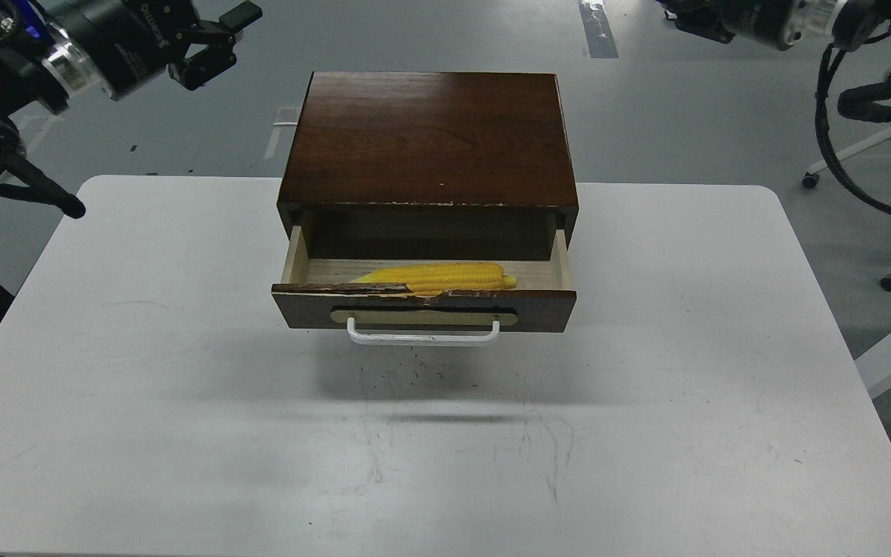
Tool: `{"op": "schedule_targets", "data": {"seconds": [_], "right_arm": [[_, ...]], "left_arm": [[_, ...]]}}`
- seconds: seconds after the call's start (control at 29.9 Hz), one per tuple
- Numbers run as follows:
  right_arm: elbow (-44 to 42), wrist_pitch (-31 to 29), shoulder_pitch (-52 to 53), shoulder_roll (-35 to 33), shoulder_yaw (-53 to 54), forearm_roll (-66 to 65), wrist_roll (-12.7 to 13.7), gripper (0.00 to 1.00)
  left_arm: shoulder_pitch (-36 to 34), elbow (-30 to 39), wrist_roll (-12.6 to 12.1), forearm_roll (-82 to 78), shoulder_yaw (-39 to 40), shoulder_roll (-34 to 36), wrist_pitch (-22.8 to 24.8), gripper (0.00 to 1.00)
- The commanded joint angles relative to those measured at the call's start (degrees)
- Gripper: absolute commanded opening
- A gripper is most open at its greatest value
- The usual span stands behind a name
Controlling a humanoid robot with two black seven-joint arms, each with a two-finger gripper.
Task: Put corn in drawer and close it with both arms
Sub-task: 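Move the left gripper down to the front of the drawer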
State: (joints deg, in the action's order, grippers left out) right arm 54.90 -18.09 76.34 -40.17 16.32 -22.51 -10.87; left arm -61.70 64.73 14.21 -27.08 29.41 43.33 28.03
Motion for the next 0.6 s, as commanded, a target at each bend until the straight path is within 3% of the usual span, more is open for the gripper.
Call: {"op": "schedule_targets", "data": {"seconds": [0.0, 0.1, 0.17, 0.3, 0.4, 0.47, 0.5, 0.53, 0.57], "right_arm": [[-5.7, -0.1, -6.2, -1.2, 6.3, 9.6, -0.6, 1.0], [-9.5, -0.4, -8.2, -1.2, 7.3, 15.6, -0.5, 1.0], [-14.4, -3.5, -10.1, -1.3, 7.6, 23.0, -0.6, 1.0], [-19.1, -8.5, -13.0, -1.3, 7.6, 31.2, -0.6, 1.0], [-19.7, -9.9, -16.7, -1.2, 7.8, 36.4, -0.6, 1.0], [-19.4, -9.9, -18.6, -1.0, 8.7, 38.1, -0.6, 1.0], [-19.4, -9.9, -18.6, -1.0, 8.7, 38.1, -0.6, 1.0], [-19.2, -9.9, -20.5, -0.4, 11.1, 38.9, -0.7, 1.0], [-19.0, -9.9, -21.0, -0.4, 12.0, 38.9, -0.7, 1.0]], "left_arm": [[0.9, 13.7, 0.2, -10.6, 1.8, 3.1, 0.0, 0.83], [1.0, 19.5, 0.1, -15.4, 1.8, 3.5, 0.0, 0.74], [1.1, 25.0, 0.2, -22.5, 1.4, 4.0, 0.0, 0.58], [2.4, 28.9, 0.6, -33.6, 1.0, 4.0, 0.0, 0.54], [4.4, 34.8, 0.5, -42.1, 1.0, 4.0, 0.0, 0.4], [5.0, 36.4, 0.4, -45.2, 0.0, 3.5, 0.0, 0.2], [5.0, 36.4, 0.4, -45.3, 0.0, 3.5, 0.0, 0.2], [5.7, 36.3, 0.4, -48.1, -1.4, 2.3, 0.0, 0.0], [5.9, 36.3, 0.5, -49.2, -1.7, 2.0, 0.0, 0.0]]}}
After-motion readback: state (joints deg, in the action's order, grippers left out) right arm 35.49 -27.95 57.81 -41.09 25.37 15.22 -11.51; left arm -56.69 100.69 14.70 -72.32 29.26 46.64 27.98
